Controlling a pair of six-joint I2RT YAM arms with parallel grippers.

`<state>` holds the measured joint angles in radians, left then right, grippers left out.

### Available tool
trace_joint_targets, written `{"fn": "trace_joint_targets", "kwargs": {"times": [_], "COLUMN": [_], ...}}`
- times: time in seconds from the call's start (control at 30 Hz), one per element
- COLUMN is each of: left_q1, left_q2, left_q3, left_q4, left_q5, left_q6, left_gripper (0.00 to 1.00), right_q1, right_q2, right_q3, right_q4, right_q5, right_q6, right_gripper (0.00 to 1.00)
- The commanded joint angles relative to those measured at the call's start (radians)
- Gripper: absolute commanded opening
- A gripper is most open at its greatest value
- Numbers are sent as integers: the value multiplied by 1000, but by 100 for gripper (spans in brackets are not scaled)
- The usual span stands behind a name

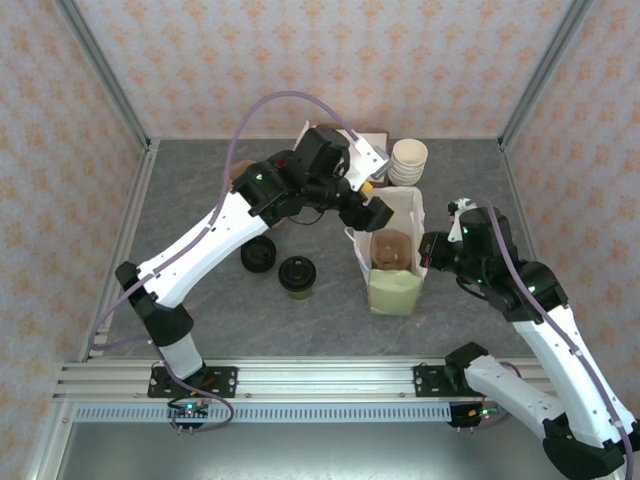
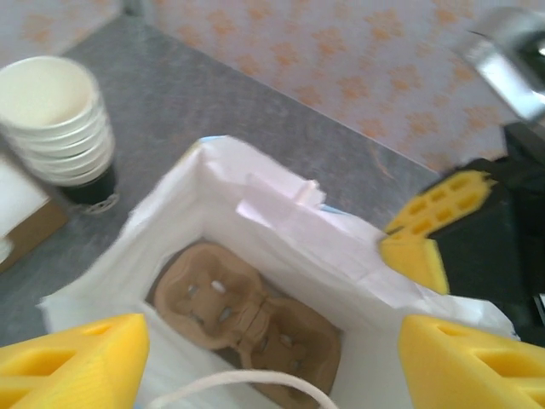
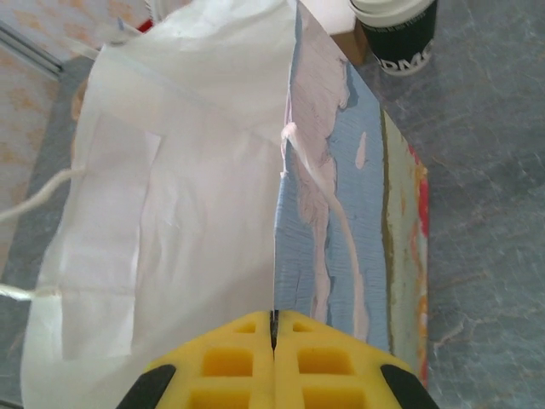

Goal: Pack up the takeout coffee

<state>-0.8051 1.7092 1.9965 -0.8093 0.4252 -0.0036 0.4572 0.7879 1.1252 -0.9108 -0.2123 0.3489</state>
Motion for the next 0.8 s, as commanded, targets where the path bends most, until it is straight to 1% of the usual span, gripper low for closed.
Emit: {"fn": "trace_joint_targets", "kwargs": {"times": [0.0, 0.07, 0.27, 0.37, 0.43, 0.57, 0.6, 0.63, 0.67, 0.7, 0.77], "left_q1": [-1, -1, 5, 25, 39, 60, 72, 84, 96, 107, 126], "left_q2": [-73, -100, -141, -133, -122, -105, -98, -91, -85, -79, -76], "left_q3": [9, -21, -108, -108, -95, -78, -73, -70, -64, -58, -56], "left_q4": [-56, -54, -37, -60, -74, -78, -73, -66, -66, -65, -54], "left_q5": [-199, -258, -358, -367, -337, -322, -306, -287, -271, -260, -264], "left_q6": [-165, -221, -347, -389, -410, -402, -404, -406, -406, -402, -377], "left_gripper": [79, 78, 77, 77, 76, 76, 76, 76, 76, 76, 77], "right_q1": [-2, -2, -2, -2, -2, -3, -2, -3, -5, -5, -10], "right_q2": [-21, -17, 19, 64, 93, 142, 155, 165, 175, 187, 212], "right_q3": [-23, -29, -50, -36, -12, 38, 56, 77, 93, 116, 160], "right_q4": [91, 106, 135, 110, 84, 38, 23, 8, -8, -34, -95], "right_q5": [-25, -33, -37, -27, -18, 19, 26, 36, 48, 67, 105], "right_q6": [-25, -6, 83, 146, 179, 216, 215, 212, 209, 203, 187], "right_gripper": [0, 0, 0, 0, 0, 0, 3, 9, 17, 27, 42]}}
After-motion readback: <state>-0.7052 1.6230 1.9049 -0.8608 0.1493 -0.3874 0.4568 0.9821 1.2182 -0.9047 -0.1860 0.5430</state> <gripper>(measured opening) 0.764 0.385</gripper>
